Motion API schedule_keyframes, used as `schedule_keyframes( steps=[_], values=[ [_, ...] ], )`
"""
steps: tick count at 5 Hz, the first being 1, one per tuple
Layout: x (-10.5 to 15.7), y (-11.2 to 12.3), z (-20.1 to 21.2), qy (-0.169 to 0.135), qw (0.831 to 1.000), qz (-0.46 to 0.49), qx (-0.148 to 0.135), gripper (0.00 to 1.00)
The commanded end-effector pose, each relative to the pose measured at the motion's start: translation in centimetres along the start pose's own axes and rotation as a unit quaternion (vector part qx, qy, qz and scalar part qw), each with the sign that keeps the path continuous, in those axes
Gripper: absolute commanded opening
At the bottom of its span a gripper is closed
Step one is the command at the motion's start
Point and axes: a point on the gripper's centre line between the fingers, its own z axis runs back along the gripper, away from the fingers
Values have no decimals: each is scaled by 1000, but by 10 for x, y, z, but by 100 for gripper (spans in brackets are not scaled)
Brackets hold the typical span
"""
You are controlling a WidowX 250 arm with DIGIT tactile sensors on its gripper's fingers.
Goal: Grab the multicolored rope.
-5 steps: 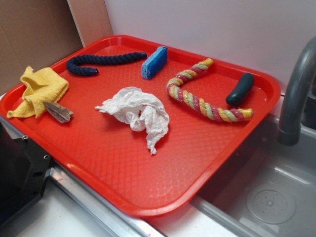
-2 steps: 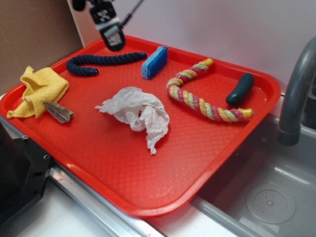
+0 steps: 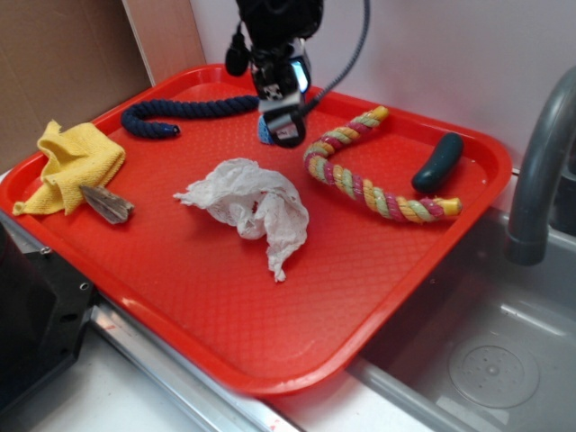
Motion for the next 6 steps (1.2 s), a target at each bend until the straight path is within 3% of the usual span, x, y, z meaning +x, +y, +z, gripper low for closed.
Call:
schedule_keyframes(
  steps=[1,2,3,5,6],
  values=[
    [19,-30,-50,-2,996,-93,19,100],
    [25,-33,-69,10,995,-101,15,100],
    [22,-31,-62,6,998,-60,10,0],
    [17,7,-38,7,999,21,41,0],
    [7,49,15,0,988,145,60,0]
  ],
)
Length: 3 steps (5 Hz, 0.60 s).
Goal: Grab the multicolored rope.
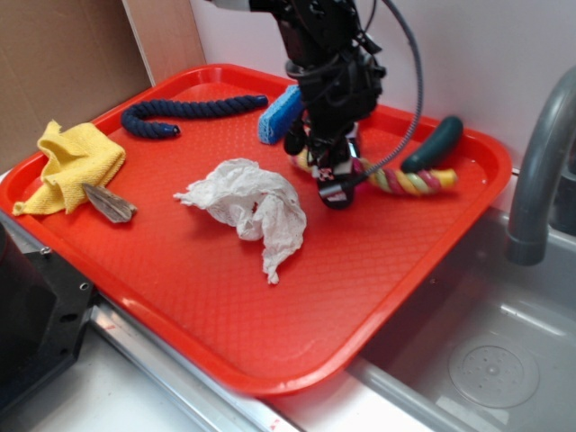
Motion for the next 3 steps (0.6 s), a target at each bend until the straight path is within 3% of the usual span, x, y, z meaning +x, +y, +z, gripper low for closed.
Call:
schedule_keyframes(
  steps=[1,2,3],
  values=[
    [-8,64,123,-22,964,232,126,0],
    [-45,56,177,4,928,352,119,0],
    [-70,41,218,64,878,464,102,0]
  ],
)
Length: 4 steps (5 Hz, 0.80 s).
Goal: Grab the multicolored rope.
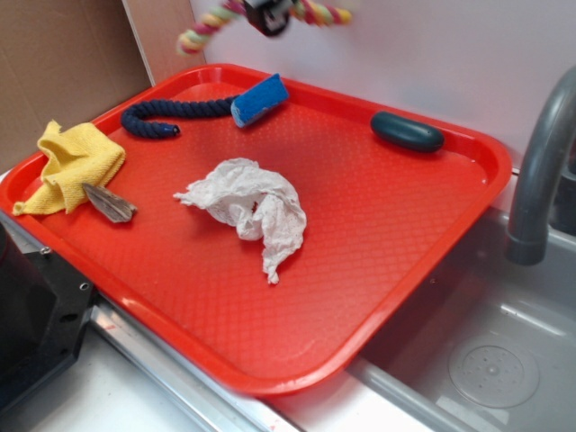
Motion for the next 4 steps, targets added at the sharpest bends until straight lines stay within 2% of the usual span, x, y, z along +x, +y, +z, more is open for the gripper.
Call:
schedule_keyframes(
  steps=[1,2,3,4],
  values=[
    [-59,-9,71,17,967,254,-20,0],
    [-75,-14,63,67,949,307,-36,0],
    [-95,-33,55,59,954,288,-62,0],
    [-96,-37,43,74,955,286,-41,0]
  ],
)
